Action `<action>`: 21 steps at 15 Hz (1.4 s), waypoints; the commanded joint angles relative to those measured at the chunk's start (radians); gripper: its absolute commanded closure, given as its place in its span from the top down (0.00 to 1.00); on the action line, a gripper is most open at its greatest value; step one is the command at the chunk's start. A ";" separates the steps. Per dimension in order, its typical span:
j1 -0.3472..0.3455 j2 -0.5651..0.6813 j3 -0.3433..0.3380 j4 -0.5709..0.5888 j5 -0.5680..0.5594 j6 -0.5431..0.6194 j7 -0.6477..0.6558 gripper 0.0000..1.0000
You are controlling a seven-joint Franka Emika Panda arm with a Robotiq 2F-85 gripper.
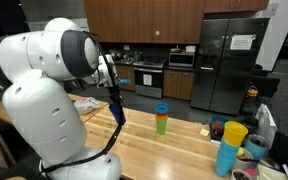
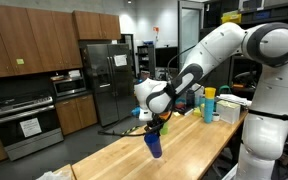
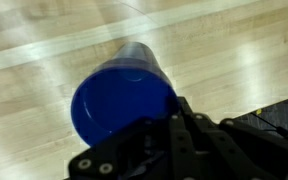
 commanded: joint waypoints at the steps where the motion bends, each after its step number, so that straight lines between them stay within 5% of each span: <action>1: -0.011 -0.057 -0.027 0.082 0.059 -0.060 -0.055 0.01; 21: -0.141 -0.034 -0.188 0.547 0.187 -0.248 -0.124 0.01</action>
